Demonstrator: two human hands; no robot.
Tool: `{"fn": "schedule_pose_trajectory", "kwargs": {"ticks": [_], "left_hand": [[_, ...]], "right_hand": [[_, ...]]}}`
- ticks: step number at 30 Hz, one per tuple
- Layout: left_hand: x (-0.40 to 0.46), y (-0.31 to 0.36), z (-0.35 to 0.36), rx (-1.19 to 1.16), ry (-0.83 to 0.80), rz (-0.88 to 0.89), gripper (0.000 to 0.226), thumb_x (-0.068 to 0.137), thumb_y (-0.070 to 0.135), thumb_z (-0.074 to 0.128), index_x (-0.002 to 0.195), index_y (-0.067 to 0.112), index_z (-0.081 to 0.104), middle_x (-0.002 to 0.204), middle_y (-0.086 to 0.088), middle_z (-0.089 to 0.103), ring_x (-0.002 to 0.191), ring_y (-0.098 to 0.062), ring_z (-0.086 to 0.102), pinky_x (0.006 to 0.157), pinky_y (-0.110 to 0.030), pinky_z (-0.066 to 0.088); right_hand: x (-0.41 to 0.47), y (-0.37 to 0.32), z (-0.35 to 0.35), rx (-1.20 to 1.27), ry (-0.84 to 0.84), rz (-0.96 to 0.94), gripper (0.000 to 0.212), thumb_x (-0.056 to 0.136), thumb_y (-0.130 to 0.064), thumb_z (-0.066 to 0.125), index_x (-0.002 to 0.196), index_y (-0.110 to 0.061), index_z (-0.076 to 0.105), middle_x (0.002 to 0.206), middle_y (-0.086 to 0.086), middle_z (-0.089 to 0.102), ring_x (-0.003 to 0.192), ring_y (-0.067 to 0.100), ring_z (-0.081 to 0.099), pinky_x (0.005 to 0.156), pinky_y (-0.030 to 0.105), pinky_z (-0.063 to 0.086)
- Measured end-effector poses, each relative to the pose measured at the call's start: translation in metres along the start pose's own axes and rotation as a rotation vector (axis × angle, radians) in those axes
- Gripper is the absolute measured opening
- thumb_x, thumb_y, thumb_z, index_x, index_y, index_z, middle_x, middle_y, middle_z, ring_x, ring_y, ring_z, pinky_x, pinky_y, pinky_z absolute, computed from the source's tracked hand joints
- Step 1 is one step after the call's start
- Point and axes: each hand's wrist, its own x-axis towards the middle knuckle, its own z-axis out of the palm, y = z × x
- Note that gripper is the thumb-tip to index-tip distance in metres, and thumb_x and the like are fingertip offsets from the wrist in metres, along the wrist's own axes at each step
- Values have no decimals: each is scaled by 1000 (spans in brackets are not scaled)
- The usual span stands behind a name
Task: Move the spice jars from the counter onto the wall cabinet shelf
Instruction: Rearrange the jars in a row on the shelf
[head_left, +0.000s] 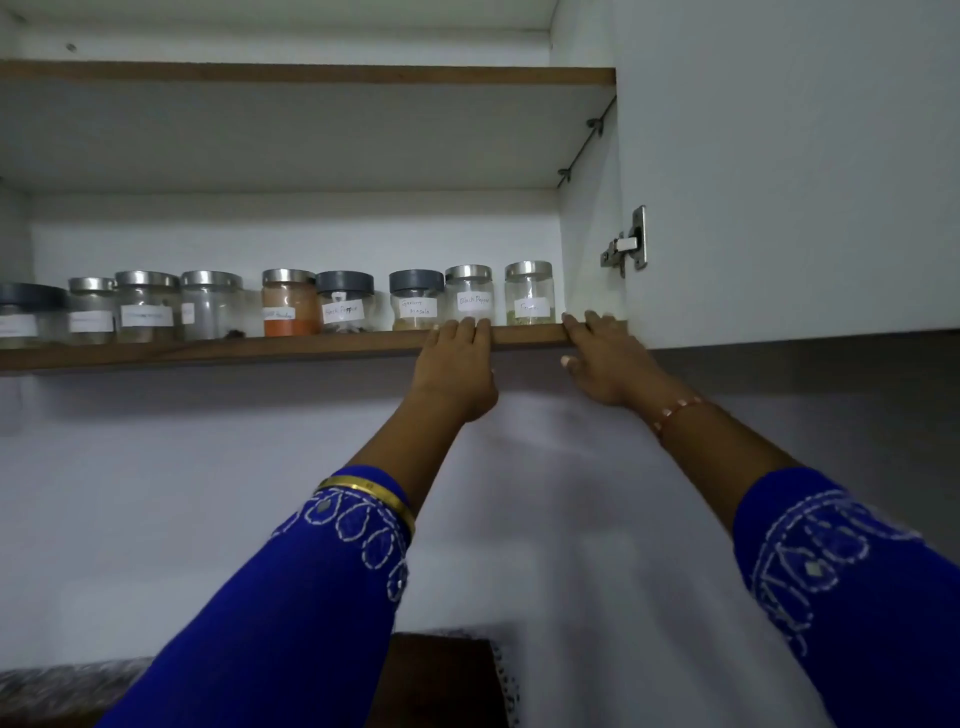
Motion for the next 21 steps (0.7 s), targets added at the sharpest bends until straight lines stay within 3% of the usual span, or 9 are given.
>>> {"fn": "schedule_pose_trajectory", "kwargs": {"ticks": [3,7,11,21], "left_hand": [[-19,-2,-8,-2,-107,-6,66,95,20,39,148,4,3,158,-14,1,146,-29,2,120,-41,4],[-47,-18,-15,-52,-160,-8,64,97,19,36,148,6,0,158,-12,-7,147,-26,-3,119,-40,0],[-76,-50,-28,-17,-175,-4,60,99,21,34,148,7,3,158,-12,-5,147,-26,-2,119,-40,0],[-130,-139,-71,-63,13,-13,57,97,21,36,148,7,14,157,-13,11,146,-28,12,119,-41,6]], "right_hand": [[-8,-7,-8,-44,-41,28,61,98,-34,35,149,-12,10,157,17,9,143,35,14,114,48,19],[-21,-30,-12,-90,26,13,61,98,-36,35,148,-8,13,156,18,12,144,35,12,116,50,13],[-38,-59,-18,-184,64,-48,63,98,-38,34,149,-9,11,157,17,9,146,33,4,117,49,6],[-73,-140,-45,-291,77,-54,64,97,-39,34,149,-8,11,158,16,9,147,31,4,117,49,5]]}}
